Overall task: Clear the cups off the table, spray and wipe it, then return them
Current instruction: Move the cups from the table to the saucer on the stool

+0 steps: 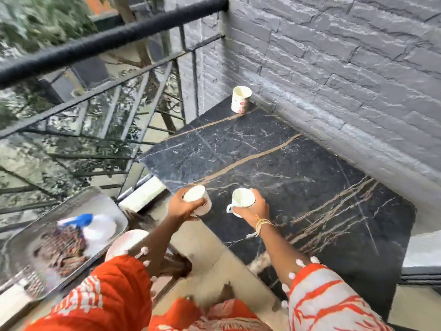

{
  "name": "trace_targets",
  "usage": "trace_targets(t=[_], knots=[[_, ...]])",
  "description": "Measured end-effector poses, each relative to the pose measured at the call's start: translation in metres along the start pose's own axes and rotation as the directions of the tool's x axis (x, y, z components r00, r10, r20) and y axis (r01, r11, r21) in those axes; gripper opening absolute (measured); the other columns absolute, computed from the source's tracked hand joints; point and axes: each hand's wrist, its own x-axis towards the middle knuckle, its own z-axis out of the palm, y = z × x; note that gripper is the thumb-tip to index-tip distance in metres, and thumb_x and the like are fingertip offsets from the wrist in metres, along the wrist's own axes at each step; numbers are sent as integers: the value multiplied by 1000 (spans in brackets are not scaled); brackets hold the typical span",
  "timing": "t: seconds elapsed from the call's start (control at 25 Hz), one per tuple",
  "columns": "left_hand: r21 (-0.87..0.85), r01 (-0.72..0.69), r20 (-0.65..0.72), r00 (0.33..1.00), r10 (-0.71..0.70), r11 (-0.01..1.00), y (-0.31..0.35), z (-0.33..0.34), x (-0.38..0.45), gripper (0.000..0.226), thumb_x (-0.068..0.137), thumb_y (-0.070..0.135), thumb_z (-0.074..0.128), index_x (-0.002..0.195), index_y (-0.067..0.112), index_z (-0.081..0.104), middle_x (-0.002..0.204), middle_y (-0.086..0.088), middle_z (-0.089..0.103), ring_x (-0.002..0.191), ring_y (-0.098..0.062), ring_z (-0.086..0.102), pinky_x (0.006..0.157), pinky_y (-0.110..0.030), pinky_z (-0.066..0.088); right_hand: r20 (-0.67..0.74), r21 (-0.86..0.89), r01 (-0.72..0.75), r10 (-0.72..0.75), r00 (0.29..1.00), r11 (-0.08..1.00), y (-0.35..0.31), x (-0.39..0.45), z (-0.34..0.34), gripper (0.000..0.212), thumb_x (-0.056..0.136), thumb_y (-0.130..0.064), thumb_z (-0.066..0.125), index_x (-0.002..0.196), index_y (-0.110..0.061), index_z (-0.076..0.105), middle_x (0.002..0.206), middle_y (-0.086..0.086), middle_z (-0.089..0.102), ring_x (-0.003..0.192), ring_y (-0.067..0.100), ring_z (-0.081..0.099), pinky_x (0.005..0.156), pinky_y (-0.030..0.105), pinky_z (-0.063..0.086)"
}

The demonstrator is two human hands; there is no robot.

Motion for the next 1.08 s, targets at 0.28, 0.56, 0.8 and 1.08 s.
trace_targets(t=[0.28, 0.56, 0.8, 1.08], knots=[[71, -62, -83, 994, 68, 996, -66, -134, -63, 74, 47, 38, 89, 110, 20, 55, 111, -10, 62, 92, -31, 67, 54, -43, 60, 61, -68, 142, -138, 989, 988, -26, -100, 93, 77, 47, -32, 92, 117, -23, 60, 108, 0, 65, 99, 20, 59, 80, 26, 48], [150, -41, -131, 990, 61, 988, -136, -251, -149, 83, 42, 46, 86, 115, 18, 60, 106, -6, 67, 82, -22, 68, 52, -39, 58, 99, -39, 90, -86, 991, 995, -11, -239, 184, 69, 46, -32, 91, 108, -23, 62, 107, 0, 68, 98, 21, 62, 81, 26, 51], [167, 36, -260, 965, 9, 985, -179, -306, -186, 77, 45, 42, 89, 114, 22, 61, 104, -2, 68, 84, -18, 66, 55, -28, 58, 255, -114, 211, -177, 951, 971, -9, -294, 251, 65, 47, -33, 88, 106, -24, 63, 104, -1, 70, 95, 21, 65, 77, 26, 52], [169, 129, -410, 911, -49, 977, -230, -314, -147, 84, 46, 41, 92, 121, 21, 60, 111, -1, 68, 103, -21, 63, 92, -36, 52, 211, -50, 153, -139, 968, 987, 24, -298, 330, 72, 43, -39, 84, 109, -23, 62, 112, 2, 66, 100, 22, 62, 78, 18, 44]])
